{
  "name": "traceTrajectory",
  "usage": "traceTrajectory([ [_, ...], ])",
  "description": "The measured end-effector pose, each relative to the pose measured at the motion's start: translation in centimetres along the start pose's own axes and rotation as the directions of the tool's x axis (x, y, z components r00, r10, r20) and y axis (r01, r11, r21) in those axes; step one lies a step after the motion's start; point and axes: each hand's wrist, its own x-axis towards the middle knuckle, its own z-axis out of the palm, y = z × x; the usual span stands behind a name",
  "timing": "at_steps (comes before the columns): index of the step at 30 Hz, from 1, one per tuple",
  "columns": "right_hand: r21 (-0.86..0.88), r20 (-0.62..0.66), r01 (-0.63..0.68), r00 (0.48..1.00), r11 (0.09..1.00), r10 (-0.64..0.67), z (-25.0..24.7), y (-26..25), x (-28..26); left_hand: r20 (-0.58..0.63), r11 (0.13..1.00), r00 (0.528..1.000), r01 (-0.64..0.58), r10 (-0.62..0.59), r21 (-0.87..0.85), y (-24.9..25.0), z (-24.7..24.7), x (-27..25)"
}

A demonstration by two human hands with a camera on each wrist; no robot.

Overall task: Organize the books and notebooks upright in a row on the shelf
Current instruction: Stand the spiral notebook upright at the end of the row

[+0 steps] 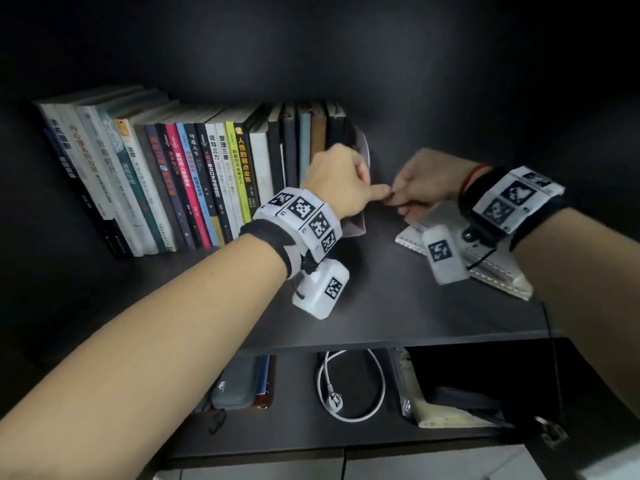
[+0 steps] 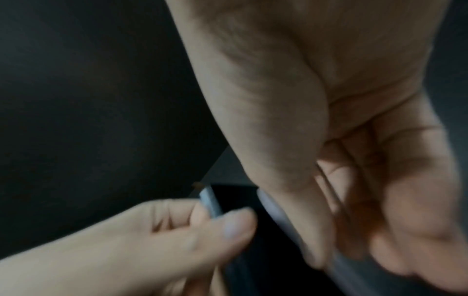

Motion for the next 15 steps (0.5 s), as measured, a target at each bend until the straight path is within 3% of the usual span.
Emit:
traceTrajectory([
  [2,-0.146,0.015,-0.112,0.993,0.983,0.116,-1.7,3.3,-0.6,0.257,0.976,0.96,0.154,-0.111,-0.154,1.3,2.0,0.0],
  [5,-0.361,0.005,-0.298,0.947,0.884,0.321,-1.8,8.7,-2.3,0.543,0.909,0.803,0.385,-0.244,-0.161,2.4,4.9,-0.1],
  [8,-0.183,0.084,-0.438,0.885,0.88,0.458,-0.7,12.3,-3.7,0.684,0.834,0.674,0.523,-0.278,-0.176,2.9,6.9,-0.3],
  [10,-0.139,0.086,-0.425,0.895,0.894,0.438,-0.9,14.2,-3.2,0.735,0.798,0.611,0.581,-0.295,-0.163,3.1,7.8,-0.5],
  [12,-0.157,0.12,-0.346,0.923,0.925,0.366,-1.1,15.7,-2.6,0.743,0.765,0.598,0.617,-0.301,-0.187,3.7,8.6,-0.5],
  [15,-0.115,0.11,-0.277,0.951,0.954,0.29,-1.0,14.8,-3.7,0.701,0.654,0.641,0.68,-0.312,-0.331,4.0,9.5,0.0],
])
